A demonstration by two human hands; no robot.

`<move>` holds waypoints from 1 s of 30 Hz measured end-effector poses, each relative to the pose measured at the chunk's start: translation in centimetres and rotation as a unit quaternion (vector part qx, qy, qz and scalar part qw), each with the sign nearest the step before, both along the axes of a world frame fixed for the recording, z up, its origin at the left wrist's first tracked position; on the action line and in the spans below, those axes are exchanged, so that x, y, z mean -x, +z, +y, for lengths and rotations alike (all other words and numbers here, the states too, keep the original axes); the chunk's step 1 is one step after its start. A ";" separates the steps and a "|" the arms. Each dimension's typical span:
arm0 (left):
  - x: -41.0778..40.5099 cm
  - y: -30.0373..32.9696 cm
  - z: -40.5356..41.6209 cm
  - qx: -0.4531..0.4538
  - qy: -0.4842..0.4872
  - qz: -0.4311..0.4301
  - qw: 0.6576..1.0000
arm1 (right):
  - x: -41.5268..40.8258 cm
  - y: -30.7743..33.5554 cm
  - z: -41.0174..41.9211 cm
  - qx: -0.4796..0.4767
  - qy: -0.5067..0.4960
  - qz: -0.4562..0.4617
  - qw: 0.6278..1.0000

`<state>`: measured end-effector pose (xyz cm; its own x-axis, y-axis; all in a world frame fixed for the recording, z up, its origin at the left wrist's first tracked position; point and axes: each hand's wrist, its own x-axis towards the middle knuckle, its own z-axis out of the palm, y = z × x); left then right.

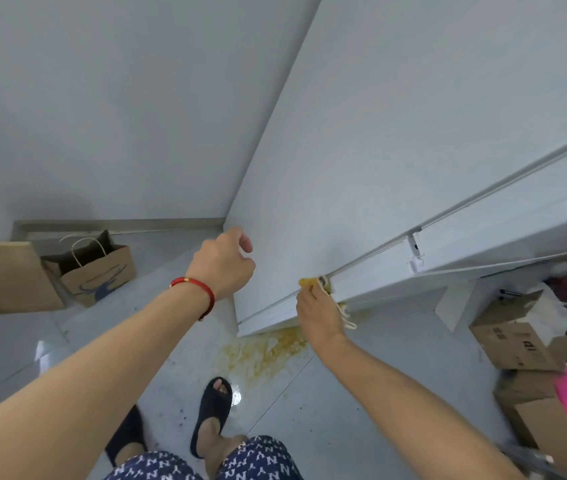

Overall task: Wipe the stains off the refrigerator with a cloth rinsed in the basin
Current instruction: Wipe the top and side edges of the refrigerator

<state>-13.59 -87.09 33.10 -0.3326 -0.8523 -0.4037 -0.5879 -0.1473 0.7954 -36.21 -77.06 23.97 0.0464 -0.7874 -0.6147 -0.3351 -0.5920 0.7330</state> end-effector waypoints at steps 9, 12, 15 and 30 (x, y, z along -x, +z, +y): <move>3.6 -2.2 2.8 -0.065 -0.047 0.028 0.996 | 1.8 13.9 2.5 0.137 -0.066 -0.167 0.974; 4.2 -4.1 4.0 -0.095 -0.026 0.030 0.995 | 1.9 13.2 2.9 0.163 -0.042 -0.205 0.964; 4.2 -6.1 4.5 -0.115 -0.013 0.018 0.993 | 2.1 10.2 4.0 0.182 0.019 -0.271 0.945; 1.9 -16.3 6.4 -0.166 0.099 -0.043 0.980 | -0.4 -13.8 -1.6 -0.165 0.007 0.096 0.982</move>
<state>-15.48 -80.65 16.83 -0.1258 -0.7135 -0.6893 -0.5848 -0.5079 0.6325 -35.86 -78.68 10.21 -0.0852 -0.5446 -0.8344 -0.1997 -0.8111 0.5498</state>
